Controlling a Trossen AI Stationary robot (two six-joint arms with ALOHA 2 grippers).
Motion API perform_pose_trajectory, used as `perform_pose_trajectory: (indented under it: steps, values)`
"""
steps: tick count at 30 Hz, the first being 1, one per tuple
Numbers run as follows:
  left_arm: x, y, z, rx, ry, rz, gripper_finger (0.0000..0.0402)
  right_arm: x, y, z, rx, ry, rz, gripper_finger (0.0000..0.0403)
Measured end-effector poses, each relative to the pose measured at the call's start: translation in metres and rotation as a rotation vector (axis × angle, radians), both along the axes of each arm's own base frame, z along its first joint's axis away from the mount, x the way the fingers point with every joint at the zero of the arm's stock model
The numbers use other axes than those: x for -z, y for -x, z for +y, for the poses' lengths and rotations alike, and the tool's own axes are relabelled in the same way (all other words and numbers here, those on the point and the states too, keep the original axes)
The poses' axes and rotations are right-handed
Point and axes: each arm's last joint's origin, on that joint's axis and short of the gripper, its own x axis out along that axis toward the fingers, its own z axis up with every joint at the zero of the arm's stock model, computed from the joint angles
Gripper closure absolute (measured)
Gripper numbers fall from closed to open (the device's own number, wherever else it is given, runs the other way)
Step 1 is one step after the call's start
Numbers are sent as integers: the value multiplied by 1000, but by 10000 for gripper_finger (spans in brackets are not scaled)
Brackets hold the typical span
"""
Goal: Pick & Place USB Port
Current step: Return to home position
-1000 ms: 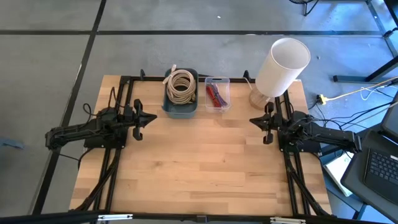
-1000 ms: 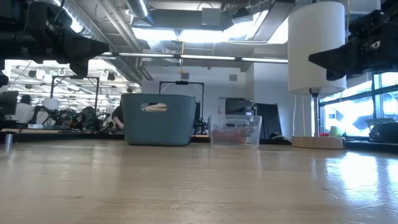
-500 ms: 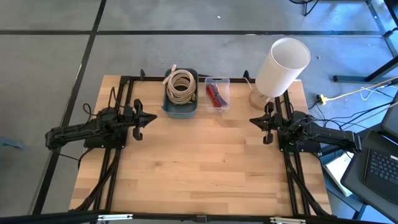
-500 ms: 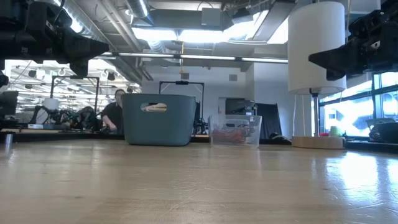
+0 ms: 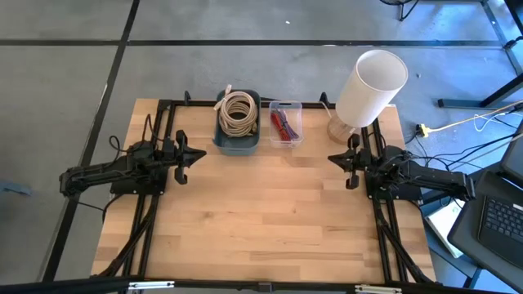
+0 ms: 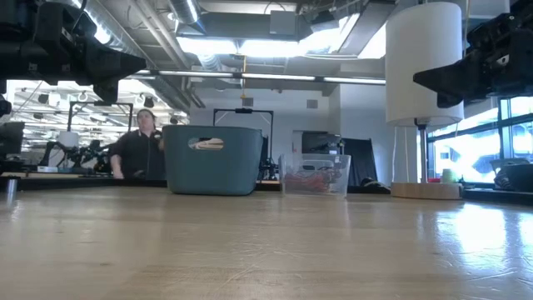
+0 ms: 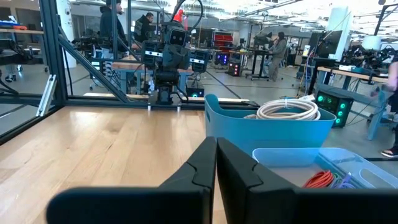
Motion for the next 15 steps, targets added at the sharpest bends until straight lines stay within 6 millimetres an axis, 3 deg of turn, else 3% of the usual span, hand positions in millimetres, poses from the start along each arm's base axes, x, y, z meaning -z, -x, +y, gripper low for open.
perform_pose_trajectory:
  steps: [15]
  values:
    - [0,0,0,0,0,0,394,0,0,0,0,0,0,386]
